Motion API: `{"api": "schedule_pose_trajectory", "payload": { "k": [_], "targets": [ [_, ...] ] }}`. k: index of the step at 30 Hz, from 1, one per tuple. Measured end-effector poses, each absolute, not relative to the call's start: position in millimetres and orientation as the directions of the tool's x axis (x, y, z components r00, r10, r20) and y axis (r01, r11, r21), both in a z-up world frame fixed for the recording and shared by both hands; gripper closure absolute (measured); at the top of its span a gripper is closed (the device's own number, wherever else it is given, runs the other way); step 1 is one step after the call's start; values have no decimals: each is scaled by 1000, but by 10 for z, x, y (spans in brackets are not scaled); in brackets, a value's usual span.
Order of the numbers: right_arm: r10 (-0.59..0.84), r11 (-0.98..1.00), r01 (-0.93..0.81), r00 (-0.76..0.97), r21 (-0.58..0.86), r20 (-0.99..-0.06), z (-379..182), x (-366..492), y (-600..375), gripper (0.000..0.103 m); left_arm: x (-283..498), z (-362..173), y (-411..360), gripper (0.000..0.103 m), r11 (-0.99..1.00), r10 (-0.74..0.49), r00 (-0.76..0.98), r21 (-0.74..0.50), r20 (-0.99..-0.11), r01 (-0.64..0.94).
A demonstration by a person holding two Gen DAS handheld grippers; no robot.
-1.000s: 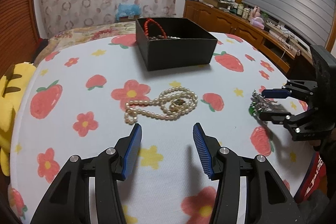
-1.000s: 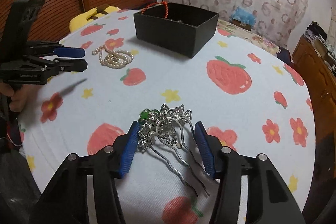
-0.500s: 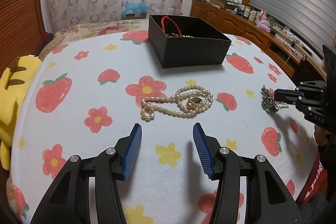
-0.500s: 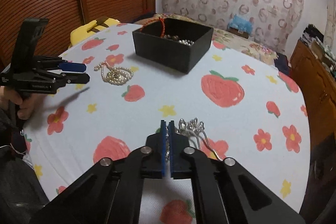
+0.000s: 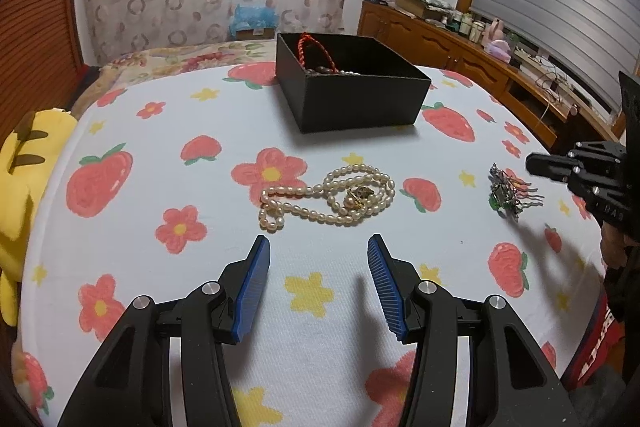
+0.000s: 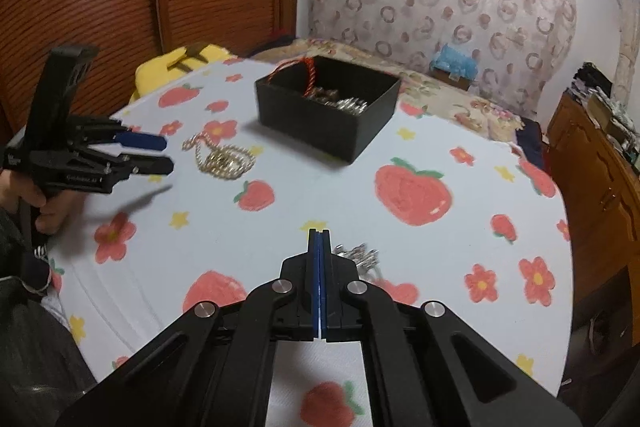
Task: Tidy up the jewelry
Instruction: 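Reach the right tool to the silver hair comb and grasp it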
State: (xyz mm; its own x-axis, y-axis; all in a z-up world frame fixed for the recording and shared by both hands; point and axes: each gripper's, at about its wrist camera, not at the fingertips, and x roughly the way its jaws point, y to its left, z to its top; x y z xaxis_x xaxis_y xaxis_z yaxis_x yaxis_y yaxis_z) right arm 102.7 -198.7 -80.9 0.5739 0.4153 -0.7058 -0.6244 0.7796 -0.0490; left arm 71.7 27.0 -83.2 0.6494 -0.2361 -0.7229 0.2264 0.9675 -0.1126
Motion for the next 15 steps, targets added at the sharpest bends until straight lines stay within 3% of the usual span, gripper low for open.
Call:
{"api": "schedule_pose_trajectory", "payload": {
  "k": [4,6,15],
  "targets": [
    [402,747,-659,549,-84,-733,-921,983,-1819,89,714,-818,245,54,966,-239,649,-111,-723,232],
    [391,735,-670,539,-98,-746,-963,977,-1761,77,705,-821,236,54,966,-240,649,-111,-722,234],
    [261,697,-678,544,-234,-798,-1115,978,-1669,79,704,-822,237,54,966,-240,649,-112,-722,233]
  ]
}}
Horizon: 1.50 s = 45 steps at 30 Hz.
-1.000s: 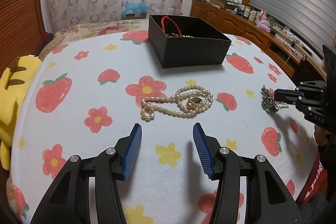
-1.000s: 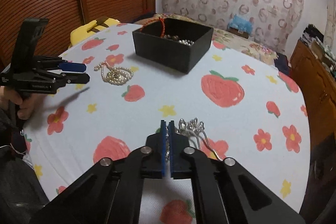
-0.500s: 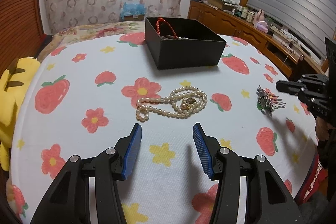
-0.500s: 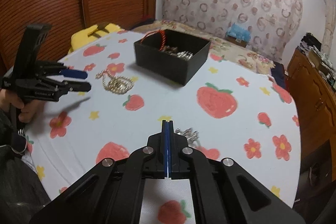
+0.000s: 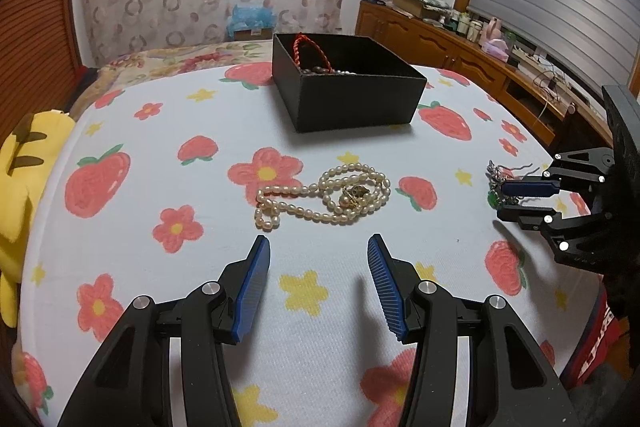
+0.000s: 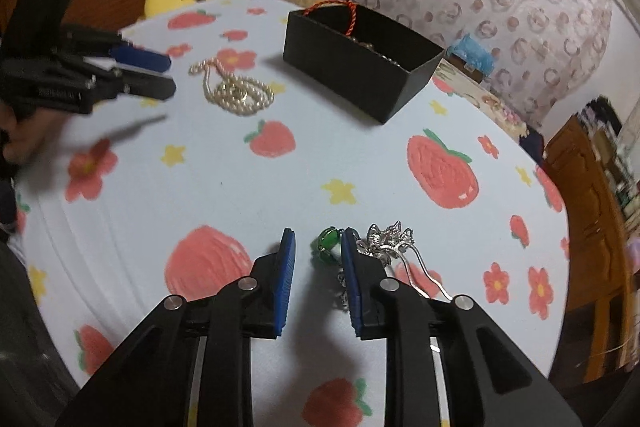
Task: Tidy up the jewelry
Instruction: 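Reach the right tool to the silver hair comb and grasp it, then grasp the pearl necklace with the left tool and lift it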
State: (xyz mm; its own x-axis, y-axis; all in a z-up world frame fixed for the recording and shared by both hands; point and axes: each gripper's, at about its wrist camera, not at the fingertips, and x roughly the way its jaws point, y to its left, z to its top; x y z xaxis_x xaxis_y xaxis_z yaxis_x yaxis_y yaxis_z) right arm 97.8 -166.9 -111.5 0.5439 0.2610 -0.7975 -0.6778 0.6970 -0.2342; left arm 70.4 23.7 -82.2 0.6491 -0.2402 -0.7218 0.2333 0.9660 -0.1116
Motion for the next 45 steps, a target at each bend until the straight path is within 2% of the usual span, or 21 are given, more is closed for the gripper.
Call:
{"api": "schedule_pose_trajectory", "payload": {
  "k": [4,5,6,12,19,26,34,35,37,45],
  "targets": [
    [244,689,-681,542,-249,-804,-1142,1002,-1675,82,696,-817,231,54,966,-241,650,-111,-721,235],
    [236,695,-674,543,-251,-806,-1144,1018,-1683,93,696,-818,231,54,966,-240,650,-111,-721,235],
    [229,701,-667,546,-253,-806,-1149,1037,-1694,94,696,-819,231,54,966,-240,650,-111,-721,234],
    [279,745,-641,550,-184,-787,-1052,1101,-1802,95,693,-812,227,54,966,-241,650,-111,-720,235],
    [409,777,-624,601,-83,-687,-520,1049,-1959,95,690,-811,224,54,965,-242,650,-111,-720,236],
    [465,762,-642,635,-86,-617,-95,964,-1921,95,698,-777,213,54,966,-239,652,-111,-719,232],
    [446,774,-627,640,-90,-626,-112,1044,-1893,95,933,-751,323,54,971,-218,650,-99,-728,216],
    [445,775,-626,639,-88,-627,-129,1054,-1894,95,983,-757,338,56,971,-221,645,-103,-732,216],
    [444,777,-625,637,-83,-630,-159,1085,-1887,95,1053,-772,358,65,972,-214,638,-97,-739,212],
    [445,775,-627,628,-77,-638,-263,1126,-1844,95,1298,-850,366,69,977,-170,610,-51,-774,207]
  ]
}}
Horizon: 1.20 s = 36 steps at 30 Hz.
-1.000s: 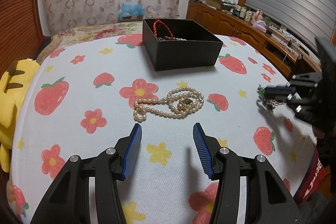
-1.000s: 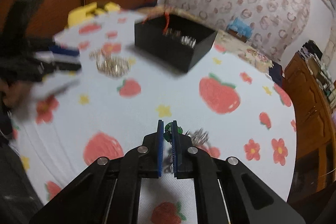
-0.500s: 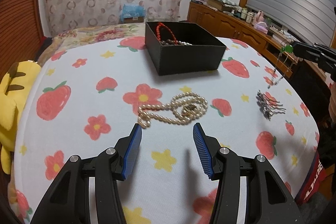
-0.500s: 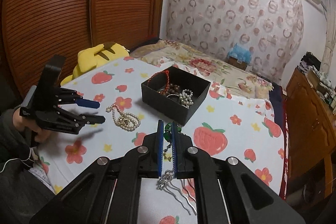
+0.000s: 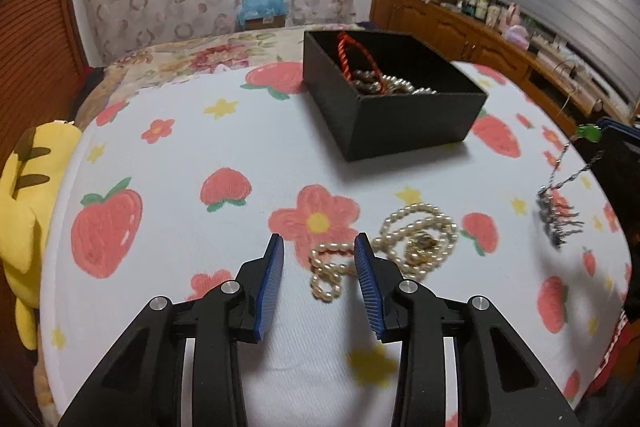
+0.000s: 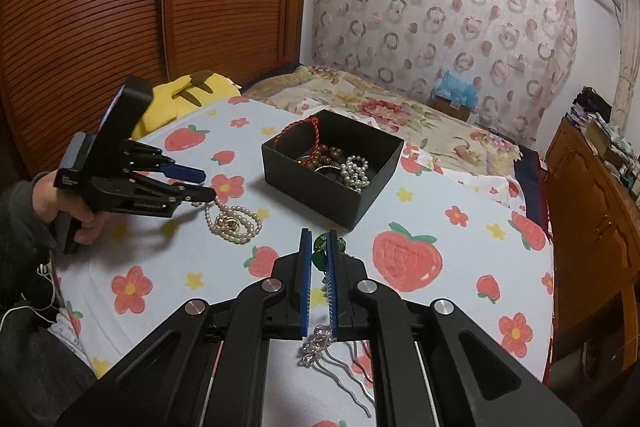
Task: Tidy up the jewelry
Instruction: 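Grasp the pearl necklace with the left tool and lift it, then lower the pearl necklace into the black box with the left tool and release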
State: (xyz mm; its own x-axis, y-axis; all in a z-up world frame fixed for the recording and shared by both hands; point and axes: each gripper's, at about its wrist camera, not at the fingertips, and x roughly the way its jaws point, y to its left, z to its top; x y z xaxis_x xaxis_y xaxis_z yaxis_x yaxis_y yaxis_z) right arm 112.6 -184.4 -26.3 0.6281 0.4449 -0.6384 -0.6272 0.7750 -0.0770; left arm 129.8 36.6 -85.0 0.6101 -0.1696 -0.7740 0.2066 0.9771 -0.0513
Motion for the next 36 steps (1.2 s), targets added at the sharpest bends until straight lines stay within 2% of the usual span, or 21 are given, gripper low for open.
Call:
{"api": "schedule_pose_trajectory", "payload": {
  "k": [4,5,6,8,15,25,36],
  "targets": [
    [447,772,-632,624,-77,-641,-283,1127,-1831,95,1335,-896,338,70,975,-165,605,-35,-779,221],
    [447,772,-632,624,-77,-641,-288,1129,-1830,95,1340,-899,336,75,975,-161,606,-30,-779,220],
    [446,772,-631,624,-77,-641,-290,1129,-1828,95,1341,-900,345,87,976,-154,608,-24,-779,216],
    [447,771,-632,624,-77,-641,-292,1126,-1828,95,1350,-905,362,99,977,-149,608,-22,-780,211],
    [443,769,-633,628,-88,-640,-254,1148,-1791,95,1265,-728,391,99,977,-169,638,-40,-751,211],
    [466,767,-634,656,-98,-594,14,1178,-1716,95,1005,46,237,99,964,-234,745,-48,-625,262],
    [468,770,-629,674,-111,-572,171,1222,-1676,95,917,608,80,99,952,-272,795,-34,-543,303]
  ]
}}
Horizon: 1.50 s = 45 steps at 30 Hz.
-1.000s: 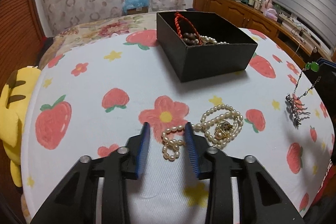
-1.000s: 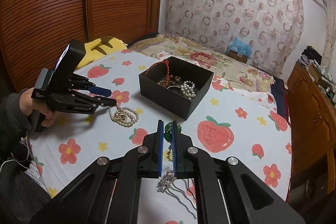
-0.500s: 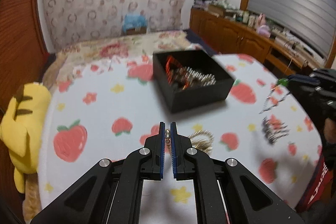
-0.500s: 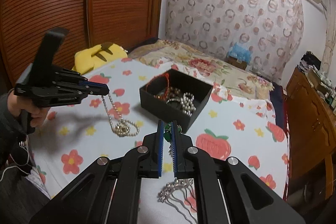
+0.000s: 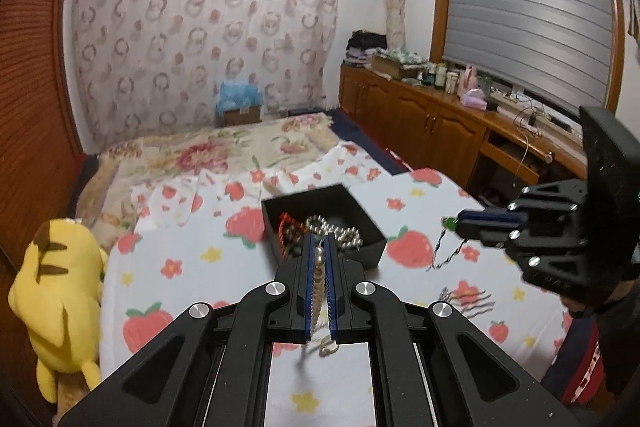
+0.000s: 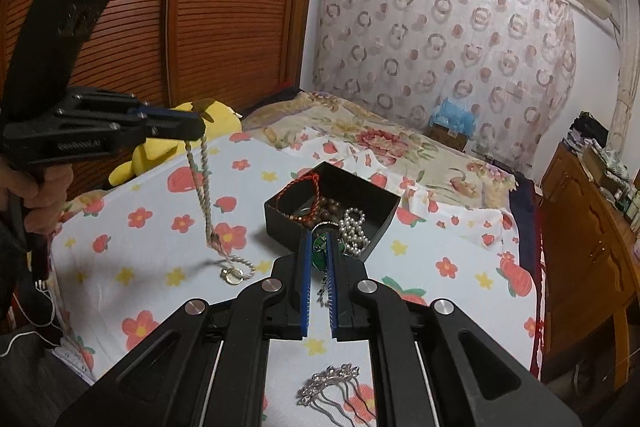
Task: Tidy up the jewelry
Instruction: 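Lower the pearl necklace into the black box with the left tool and release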
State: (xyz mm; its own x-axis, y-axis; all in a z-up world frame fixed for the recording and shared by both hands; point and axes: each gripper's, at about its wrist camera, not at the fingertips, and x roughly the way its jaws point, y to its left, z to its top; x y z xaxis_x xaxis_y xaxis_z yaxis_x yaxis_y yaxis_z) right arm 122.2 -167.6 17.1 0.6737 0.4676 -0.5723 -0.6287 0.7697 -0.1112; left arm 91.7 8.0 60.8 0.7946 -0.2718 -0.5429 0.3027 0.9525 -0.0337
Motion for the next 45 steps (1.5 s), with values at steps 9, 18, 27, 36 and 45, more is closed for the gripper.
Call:
{"api": "schedule_pose_trajectory", "payload": {
  "k": [9,18,27,36,45],
  "targets": [
    [474,778,-620,686,-102,-552,294,1363,-1653,95,1041,892,-8,99,951,-272,814,-15,-514,308],
    [483,778,-621,691,-99,-538,363,1555,-1632,95,1289,1291,-214,99,941,-298,835,5,-463,339],
    [520,774,-631,681,-52,-517,245,1808,-1602,95,1662,1529,-348,99,935,-325,845,-9,-425,355],
    [548,764,-645,664,-20,-509,157,2188,-1534,95,2122,1161,-292,99,939,-316,810,-44,-493,340],
    [561,750,-662,637,-1,-529,-20,2594,-1390,93,2380,560,-110,98,945,-305,756,-84,-579,317]
  ]
}}
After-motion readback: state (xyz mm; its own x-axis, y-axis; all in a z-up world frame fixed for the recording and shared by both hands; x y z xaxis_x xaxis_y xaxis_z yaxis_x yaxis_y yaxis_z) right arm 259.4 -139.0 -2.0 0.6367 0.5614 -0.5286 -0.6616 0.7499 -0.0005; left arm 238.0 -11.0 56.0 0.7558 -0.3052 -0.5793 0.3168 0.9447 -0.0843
